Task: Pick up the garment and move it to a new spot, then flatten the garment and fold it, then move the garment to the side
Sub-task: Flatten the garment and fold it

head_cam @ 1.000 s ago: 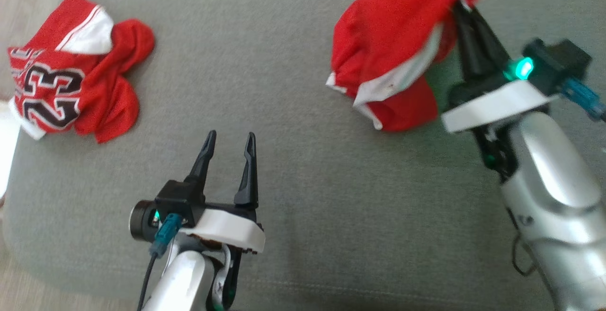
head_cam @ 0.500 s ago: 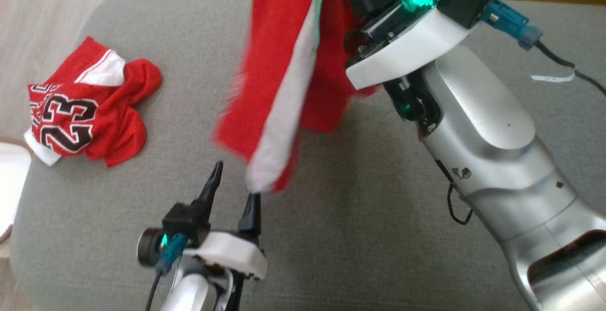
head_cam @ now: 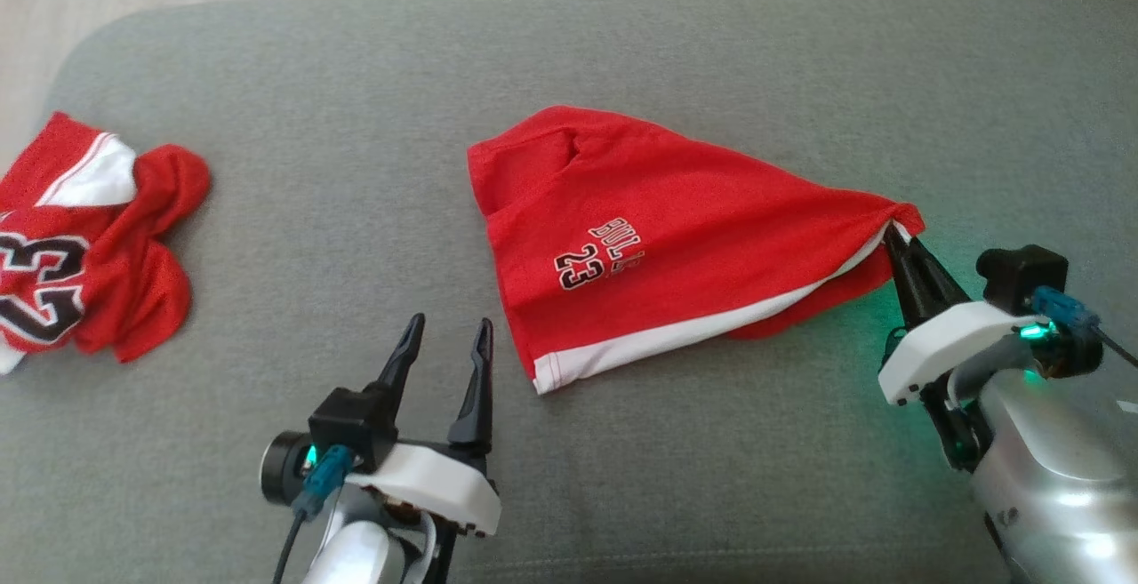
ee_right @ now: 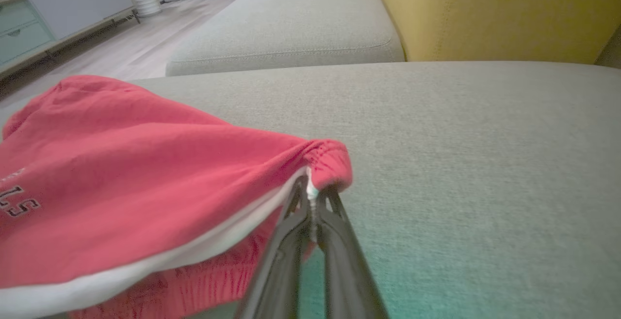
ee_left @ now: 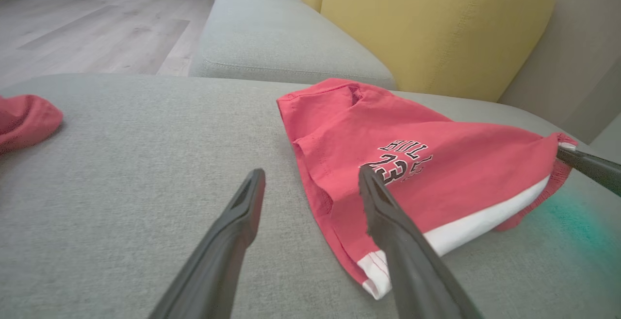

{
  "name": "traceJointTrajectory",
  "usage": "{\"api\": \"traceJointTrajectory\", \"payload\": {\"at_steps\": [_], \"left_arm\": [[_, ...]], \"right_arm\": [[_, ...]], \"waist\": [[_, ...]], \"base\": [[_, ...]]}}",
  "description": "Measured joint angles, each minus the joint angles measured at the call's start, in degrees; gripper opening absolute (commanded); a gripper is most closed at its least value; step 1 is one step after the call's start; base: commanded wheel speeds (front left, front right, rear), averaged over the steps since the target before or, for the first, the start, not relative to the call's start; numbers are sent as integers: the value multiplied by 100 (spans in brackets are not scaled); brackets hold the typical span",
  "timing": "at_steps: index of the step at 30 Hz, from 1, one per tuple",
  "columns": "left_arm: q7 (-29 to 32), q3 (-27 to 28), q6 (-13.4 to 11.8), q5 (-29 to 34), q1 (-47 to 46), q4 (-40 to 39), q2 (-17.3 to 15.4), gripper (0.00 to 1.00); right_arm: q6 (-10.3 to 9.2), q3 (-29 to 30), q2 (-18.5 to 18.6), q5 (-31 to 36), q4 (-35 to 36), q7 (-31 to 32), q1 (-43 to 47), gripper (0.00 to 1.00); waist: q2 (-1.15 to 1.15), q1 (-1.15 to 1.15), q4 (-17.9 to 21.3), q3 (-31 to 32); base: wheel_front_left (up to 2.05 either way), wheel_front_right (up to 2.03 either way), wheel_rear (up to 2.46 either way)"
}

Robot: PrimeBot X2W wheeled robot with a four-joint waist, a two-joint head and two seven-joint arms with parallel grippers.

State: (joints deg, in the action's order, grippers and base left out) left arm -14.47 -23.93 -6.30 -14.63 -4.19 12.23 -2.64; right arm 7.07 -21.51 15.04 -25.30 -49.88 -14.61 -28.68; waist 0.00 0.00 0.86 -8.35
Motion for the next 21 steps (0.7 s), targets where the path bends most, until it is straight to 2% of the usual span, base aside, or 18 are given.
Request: {"api": "traceJointTrajectory", "payload": {"at_steps": [3,8,13,21], "left_arm": [[0,-47,56,-2,-54,43,-2,100],[0,-219,255,-170,-104,169,-5,100],[0,-364,385,-530,-105,398,-7,100],[1,-397,428,-924,-119,783,-8,100]], "right_arm": [[0,157,-64,175,32,0,-6,100],[1,534,-145,592,532,0,24,100],[1,877,-231,872,1012,-1,488,100],[1,1002,-488,1071,1506,-1,737,100]], "waist": [[0,0,129,-41],[0,0,342,-95],[0,0,530,-158],[0,0,794,-303]], "base": [[0,0,0],[0,0,0],[0,0,0],[0,0,0]]}}
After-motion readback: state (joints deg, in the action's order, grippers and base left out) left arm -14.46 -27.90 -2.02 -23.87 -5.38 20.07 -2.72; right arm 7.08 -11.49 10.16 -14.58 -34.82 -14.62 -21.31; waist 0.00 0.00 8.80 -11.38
